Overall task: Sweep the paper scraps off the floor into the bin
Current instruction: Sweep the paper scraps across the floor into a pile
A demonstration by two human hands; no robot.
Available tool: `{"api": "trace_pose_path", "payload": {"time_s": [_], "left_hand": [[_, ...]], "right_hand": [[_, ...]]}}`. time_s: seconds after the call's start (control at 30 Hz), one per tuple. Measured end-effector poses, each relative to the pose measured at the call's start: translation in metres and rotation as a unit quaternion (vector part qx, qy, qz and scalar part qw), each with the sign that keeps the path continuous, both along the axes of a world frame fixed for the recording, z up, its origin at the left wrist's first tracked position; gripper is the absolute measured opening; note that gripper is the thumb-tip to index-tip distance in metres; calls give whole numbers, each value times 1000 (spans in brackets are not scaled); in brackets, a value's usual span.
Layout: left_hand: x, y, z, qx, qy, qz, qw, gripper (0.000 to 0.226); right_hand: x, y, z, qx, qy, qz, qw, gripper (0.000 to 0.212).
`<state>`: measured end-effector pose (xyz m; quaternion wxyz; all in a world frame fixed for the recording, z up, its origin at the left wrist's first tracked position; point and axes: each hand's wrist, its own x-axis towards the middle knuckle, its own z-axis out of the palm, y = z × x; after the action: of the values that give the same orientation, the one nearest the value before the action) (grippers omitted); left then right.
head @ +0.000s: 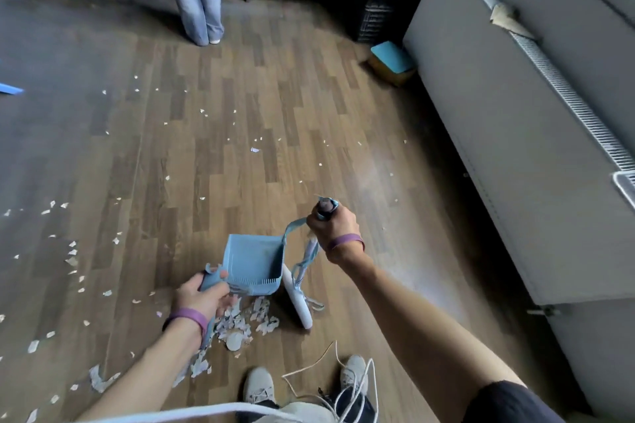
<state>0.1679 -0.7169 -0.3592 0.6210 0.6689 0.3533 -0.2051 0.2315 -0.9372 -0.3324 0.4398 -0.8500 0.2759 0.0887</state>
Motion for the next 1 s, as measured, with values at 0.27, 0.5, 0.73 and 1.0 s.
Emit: {"api": "trace_pose_path", "payload": {"time_s": [0.27, 0.5, 0.73, 1.0], "left_hand": [[47, -134, 16, -12, -20, -56, 998, 23], [83, -283, 29, -2, -39, -72, 997, 23], [124, -389, 43, -9, -47, -87, 995, 19], [186, -450, 41, -22, -50, -98, 994, 18]], "right_hand": [[13, -149, 6, -14, -49, -65, 997, 17], [48, -313, 14, -53, -78, -47, 994, 22], [71, -432, 34, -42, -103, -86, 990, 13], [118, -500, 29, -82, -85, -74, 990, 5]]}}
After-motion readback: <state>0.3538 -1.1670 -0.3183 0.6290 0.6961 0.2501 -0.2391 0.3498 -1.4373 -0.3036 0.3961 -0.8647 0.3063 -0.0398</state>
